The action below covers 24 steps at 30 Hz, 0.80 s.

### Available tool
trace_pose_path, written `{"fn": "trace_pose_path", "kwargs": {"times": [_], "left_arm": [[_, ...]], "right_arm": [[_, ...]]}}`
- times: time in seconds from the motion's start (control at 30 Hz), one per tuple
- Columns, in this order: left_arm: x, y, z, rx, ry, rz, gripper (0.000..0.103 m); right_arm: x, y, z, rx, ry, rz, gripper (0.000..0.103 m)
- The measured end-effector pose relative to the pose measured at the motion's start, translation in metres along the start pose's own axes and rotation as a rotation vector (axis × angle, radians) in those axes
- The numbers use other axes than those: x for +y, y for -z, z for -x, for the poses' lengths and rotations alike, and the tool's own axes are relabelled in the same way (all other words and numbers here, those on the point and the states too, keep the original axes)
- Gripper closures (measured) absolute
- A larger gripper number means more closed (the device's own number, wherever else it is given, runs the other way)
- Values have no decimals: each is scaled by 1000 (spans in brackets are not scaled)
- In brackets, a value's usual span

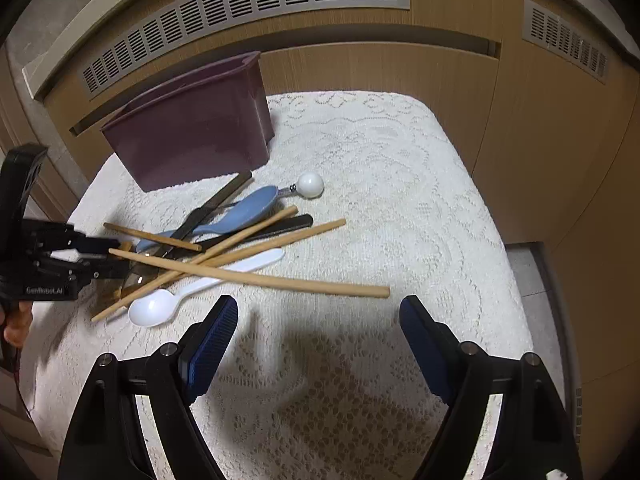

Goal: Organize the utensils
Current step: 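Reach the left tool to the wooden spoon and grasp its handle, then lift the wooden spoon with the left tool while the right tool grasps the white ball-handled spoon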

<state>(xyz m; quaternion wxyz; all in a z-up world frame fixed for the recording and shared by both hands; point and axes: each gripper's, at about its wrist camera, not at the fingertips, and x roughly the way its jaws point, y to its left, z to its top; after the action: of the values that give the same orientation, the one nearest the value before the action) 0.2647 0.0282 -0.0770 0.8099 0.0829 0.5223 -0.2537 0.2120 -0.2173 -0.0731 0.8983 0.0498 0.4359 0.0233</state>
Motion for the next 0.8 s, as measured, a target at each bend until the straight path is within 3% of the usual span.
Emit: {"fn": "trace_pose_path", "kwargs": {"times": [0.13, 0.23, 0.3, 0.47, 0.53, 0.63, 0.7, 0.73, 0.8], "left_arm": [[-2, 24, 30, -164, -37, 120, 69], [5, 44, 52, -281, -19, 280, 69], [4, 52, 59, -321, -12, 333, 69], [0, 63, 73, -361, 11, 361, 69], [-2, 65, 79, -374, -1, 349, 69], [-6, 63, 76, -383, 3, 342, 69], [-5, 67, 79, -389, 6, 346, 69], [-5, 68, 80, -391, 8, 350, 69], [-4, 69, 83, -401, 13, 354, 69]], "right_arm": [[0, -17, -8, -22, 31, -13, 22], [-1, -34, -23, -23, 18, -50, 28], [-1, -43, -33, -23, 37, -51, 37], [3, -60, -68, -7, 106, -73, 39], [2, -62, -80, 20, 72, -118, 43], [8, -64, -86, 30, 33, -129, 62], [18, -66, -85, 38, 23, -85, 87], [21, -67, -81, 29, 25, -58, 93], [25, -67, -68, -16, 46, -19, 94]]}}
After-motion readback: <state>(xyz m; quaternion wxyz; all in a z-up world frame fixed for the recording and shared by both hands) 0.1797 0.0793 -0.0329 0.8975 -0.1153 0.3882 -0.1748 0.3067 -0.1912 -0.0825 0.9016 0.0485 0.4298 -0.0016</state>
